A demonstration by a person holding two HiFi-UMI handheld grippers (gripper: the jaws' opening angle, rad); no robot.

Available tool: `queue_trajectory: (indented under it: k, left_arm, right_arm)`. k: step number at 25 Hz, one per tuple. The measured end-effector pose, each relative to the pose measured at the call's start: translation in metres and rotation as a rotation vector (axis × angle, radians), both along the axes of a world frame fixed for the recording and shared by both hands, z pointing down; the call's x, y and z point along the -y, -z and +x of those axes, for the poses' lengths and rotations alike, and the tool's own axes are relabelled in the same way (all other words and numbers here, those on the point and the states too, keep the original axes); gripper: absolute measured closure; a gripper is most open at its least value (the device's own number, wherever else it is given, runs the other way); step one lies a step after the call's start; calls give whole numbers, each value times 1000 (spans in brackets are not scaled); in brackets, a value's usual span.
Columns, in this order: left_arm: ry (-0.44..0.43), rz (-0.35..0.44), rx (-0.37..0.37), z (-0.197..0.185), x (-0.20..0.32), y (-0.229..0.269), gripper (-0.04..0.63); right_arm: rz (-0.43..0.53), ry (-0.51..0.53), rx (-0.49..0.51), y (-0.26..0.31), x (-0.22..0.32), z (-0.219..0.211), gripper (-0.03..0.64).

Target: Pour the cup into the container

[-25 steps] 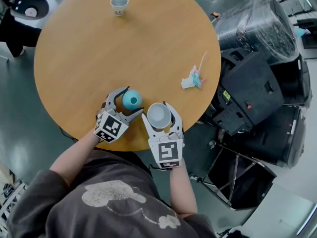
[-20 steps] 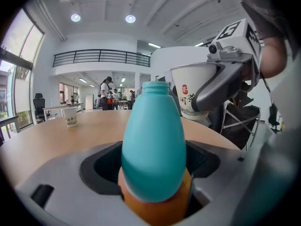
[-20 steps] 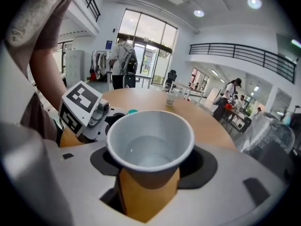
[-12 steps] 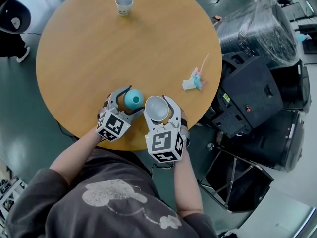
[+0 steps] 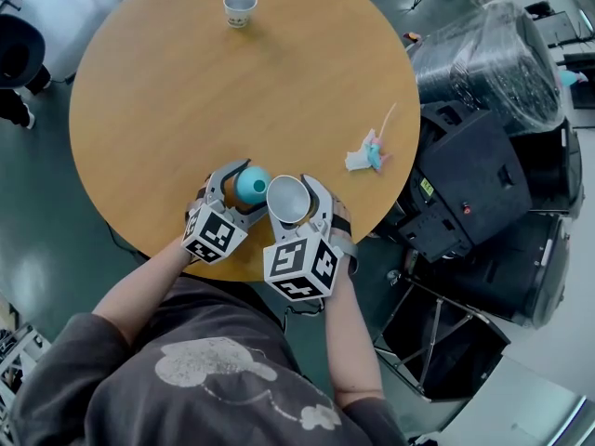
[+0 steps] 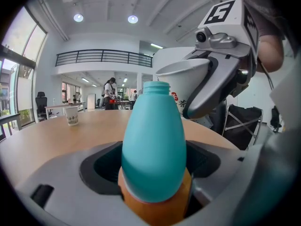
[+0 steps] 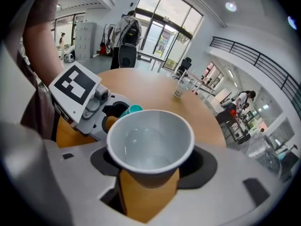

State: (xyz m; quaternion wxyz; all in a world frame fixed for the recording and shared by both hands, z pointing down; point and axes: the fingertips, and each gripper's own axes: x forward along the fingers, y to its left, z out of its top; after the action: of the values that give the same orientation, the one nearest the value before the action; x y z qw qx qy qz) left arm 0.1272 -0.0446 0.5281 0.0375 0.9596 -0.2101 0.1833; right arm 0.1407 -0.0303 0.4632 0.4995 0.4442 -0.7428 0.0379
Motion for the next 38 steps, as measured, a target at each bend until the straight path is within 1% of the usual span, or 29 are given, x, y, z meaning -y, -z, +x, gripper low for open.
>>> queue_trajectory:
  k: [7, 14, 24, 31, 38]
  left_arm:
    - [-3, 0, -4, 4, 1, -2, 190]
    - [-3, 4, -8, 5, 2, -1, 190]
    - [3, 10, -19, 9, 3, -1, 190]
    - [6, 11, -22, 8, 4, -1, 190]
    - [5, 11, -25, 8, 3, -2, 190]
  right_arm:
    - [-58, 67, 9, -6, -5, -9, 327]
    - [-110, 68, -62, -5, -4, -2, 327]
    - [-132, 89, -201, -3, 1, 7, 330]
    - [-151, 108, -264, -1, 3, 8, 330]
    - [-165, 113, -301, -2, 3, 9, 330]
